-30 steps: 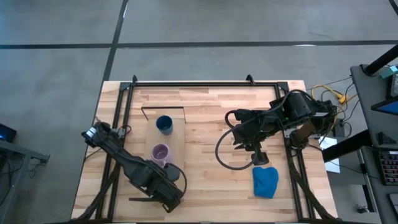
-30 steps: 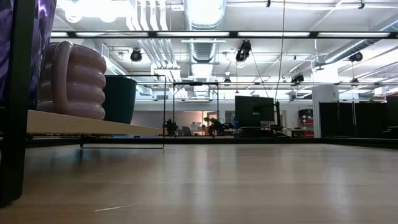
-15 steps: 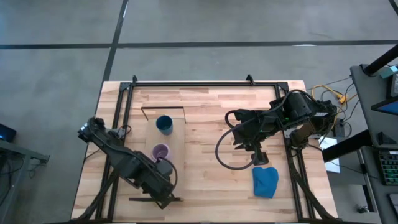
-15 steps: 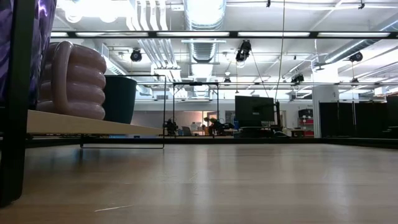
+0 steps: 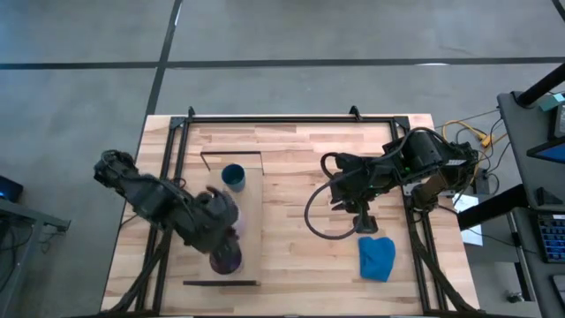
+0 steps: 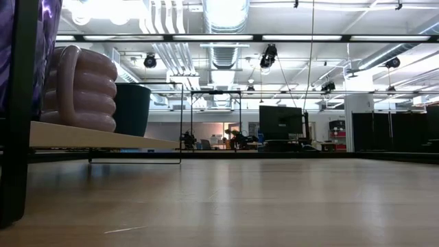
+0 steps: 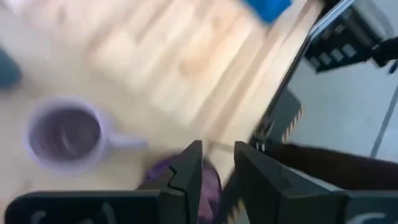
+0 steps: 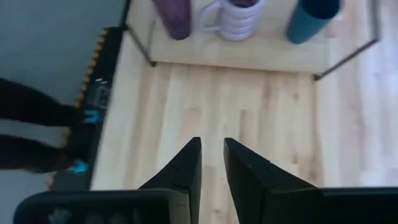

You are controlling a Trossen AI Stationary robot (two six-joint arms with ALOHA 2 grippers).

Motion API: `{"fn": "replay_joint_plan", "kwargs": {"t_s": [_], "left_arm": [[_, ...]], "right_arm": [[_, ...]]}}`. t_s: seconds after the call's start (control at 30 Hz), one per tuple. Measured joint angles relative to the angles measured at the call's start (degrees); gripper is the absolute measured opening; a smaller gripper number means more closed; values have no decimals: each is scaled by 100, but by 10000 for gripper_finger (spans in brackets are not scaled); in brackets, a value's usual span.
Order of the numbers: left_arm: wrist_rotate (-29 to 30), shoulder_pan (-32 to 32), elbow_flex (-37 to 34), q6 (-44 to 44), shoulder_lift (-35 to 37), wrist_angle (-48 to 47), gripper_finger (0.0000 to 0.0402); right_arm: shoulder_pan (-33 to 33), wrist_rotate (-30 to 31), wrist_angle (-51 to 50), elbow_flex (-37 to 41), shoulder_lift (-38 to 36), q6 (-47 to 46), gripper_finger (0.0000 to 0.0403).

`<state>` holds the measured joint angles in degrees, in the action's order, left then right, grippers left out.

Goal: Stack small to large cups/mugs on shelf
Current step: Return to Home Position

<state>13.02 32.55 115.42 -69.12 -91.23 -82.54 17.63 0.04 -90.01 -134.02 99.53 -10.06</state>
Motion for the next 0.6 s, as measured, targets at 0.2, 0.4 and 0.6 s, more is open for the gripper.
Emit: {"fn": "replay_joint_plan", "kwargs": {"t_s": [0.2, 0.4, 0.6], "left_arm": [[356, -365, -19, 1366, 550, 225, 48], [481, -622, -24, 2770, 1066, 247, 7], [1125, -671, -34, 3599, 1720, 253, 7]], "right_arm": [[0, 418, -2, -10, -52, -71, 41], [13, 690, 0, -20, -297, -301, 9], [12, 1863, 0, -20, -871, -202, 9]]}}
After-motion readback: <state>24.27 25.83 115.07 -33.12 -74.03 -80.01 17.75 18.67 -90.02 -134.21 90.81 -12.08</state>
